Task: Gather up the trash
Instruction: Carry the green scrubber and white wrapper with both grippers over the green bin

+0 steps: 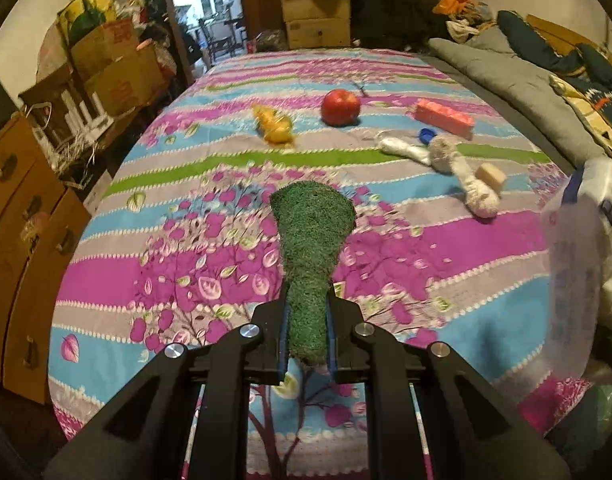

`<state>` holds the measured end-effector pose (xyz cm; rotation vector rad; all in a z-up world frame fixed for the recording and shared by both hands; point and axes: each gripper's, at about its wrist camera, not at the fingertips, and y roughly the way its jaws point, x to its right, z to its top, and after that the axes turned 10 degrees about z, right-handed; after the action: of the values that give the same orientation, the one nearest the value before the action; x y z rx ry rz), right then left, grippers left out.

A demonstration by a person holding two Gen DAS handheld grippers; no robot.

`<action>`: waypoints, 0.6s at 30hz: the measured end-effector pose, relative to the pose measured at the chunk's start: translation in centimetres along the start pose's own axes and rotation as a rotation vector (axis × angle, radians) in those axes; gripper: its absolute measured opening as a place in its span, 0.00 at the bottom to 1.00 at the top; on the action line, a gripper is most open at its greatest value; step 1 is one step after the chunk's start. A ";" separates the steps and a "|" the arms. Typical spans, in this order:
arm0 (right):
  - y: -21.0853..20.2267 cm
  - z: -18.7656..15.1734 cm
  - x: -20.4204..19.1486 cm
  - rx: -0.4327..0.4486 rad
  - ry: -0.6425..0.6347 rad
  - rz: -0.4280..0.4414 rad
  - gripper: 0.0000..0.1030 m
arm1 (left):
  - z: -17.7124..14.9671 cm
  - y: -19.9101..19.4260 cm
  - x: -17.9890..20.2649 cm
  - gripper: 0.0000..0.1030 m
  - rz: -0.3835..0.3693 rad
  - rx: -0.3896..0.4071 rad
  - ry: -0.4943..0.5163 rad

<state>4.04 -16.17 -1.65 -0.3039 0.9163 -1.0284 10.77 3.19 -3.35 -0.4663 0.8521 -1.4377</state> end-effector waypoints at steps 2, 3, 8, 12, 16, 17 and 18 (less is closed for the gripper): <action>-1.6 0.5 0.5 0.038 0.006 -0.021 0.36 | 0.6 -0.9 0.8 0.12 -0.009 0.022 0.016; -2.5 0.9 0.8 0.057 0.011 -0.031 0.36 | 1.1 -1.5 1.5 0.12 -0.018 0.037 0.029; -9.7 0.8 2.4 0.190 0.051 -0.121 0.36 | 3.8 -4.9 6.1 0.12 -0.085 0.134 0.102; -16.4 -0.6 4.4 0.293 0.127 -0.216 0.36 | 5.5 -7.9 11.2 0.12 -0.173 0.201 0.173; -24.3 -3.1 6.8 0.390 0.228 -0.338 0.36 | 6.1 -11.2 17.0 0.12 -0.271 0.252 0.257; -26.1 -3.8 7.4 0.409 0.256 -0.369 0.36 | 6.2 -12.0 18.5 0.12 -0.295 0.262 0.278; -27.8 -4.6 7.9 0.427 0.284 -0.398 0.36 | 6.1 -13.1 20.4 0.12 -0.328 0.275 0.307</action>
<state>-14.68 -36.27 8.55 0.0257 0.8782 -1.6335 5.00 -19.47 5.60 -0.1811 0.8268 -1.9335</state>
